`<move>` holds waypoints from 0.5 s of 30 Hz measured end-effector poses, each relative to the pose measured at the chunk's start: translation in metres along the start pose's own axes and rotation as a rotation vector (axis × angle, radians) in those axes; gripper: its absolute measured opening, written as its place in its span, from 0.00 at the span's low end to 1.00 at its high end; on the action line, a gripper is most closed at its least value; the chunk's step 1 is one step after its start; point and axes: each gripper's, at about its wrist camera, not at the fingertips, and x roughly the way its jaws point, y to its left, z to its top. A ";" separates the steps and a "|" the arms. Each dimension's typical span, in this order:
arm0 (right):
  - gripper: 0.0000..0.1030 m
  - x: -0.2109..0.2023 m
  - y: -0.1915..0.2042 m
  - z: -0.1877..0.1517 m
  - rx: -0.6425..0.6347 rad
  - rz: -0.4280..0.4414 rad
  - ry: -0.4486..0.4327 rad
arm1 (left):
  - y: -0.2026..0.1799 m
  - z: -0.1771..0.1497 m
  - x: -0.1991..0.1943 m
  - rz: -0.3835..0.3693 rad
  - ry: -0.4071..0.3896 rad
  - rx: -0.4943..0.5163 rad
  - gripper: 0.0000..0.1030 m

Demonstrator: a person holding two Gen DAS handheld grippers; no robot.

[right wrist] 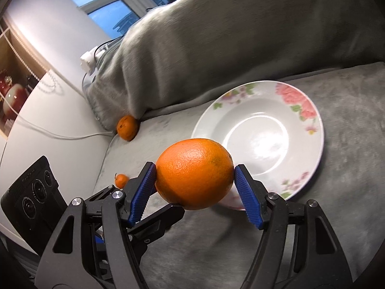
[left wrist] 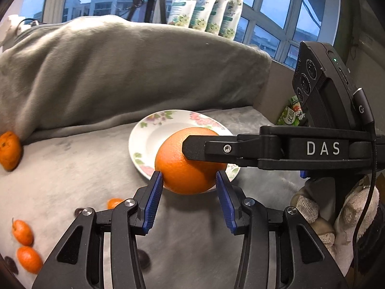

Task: Organize fruits
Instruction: 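Carry the large orange over the floral plate and lower it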

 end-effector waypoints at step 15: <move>0.68 -0.016 -0.016 0.011 -0.009 -0.063 -0.057 | -0.005 0.006 0.000 0.019 -0.001 0.037 0.43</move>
